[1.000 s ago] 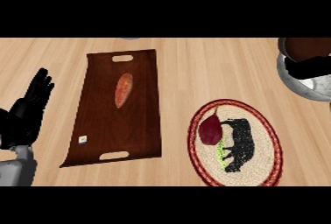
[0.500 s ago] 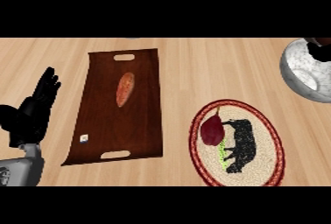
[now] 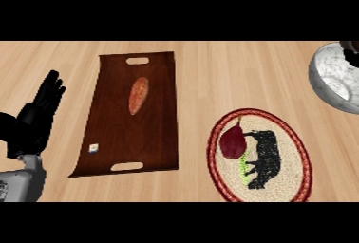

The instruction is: Pick the cupcake from the placemat and place it in the bowl

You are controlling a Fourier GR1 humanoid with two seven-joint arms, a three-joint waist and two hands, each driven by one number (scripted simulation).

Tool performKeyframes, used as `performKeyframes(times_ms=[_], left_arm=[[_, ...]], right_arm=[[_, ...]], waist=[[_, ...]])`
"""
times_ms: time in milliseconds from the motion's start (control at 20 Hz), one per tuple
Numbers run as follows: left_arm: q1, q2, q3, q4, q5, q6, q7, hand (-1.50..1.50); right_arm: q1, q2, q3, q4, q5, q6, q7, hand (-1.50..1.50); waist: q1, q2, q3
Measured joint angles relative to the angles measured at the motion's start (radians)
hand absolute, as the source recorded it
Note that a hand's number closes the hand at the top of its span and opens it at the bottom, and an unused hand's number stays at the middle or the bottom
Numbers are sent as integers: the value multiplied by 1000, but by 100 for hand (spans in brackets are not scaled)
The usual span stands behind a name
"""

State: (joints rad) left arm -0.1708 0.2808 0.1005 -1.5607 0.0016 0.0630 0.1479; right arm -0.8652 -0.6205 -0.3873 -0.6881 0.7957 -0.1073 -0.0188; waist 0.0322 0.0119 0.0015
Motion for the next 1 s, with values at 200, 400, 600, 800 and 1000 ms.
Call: performKeyframes(times_ms=[200,400,600,800,1000], left_arm=[[-22,-17,-10,18,-11,9,-4,0],[-32,-20,-10,25,-16,11,-10,0],[-34,-16,-6,30,-12,3,-10,0],[-14,-18,-5,12,-7,-4,-12,0],[-2,-11,7,10,0,-8,-17,0]], right_arm=[[-27,-54,18,152,53,-8,-12,150],[-39,-100,3,288,60,46,3,-150],[-40,-129,-16,382,44,98,-80,-150],[-43,-136,-96,425,-37,113,-168,-150],[-58,-152,-245,436,-189,133,-241,-150]], waist=[[12,7,-1],[18,11,1],[20,11,2],[21,10,4],[10,7,5]])
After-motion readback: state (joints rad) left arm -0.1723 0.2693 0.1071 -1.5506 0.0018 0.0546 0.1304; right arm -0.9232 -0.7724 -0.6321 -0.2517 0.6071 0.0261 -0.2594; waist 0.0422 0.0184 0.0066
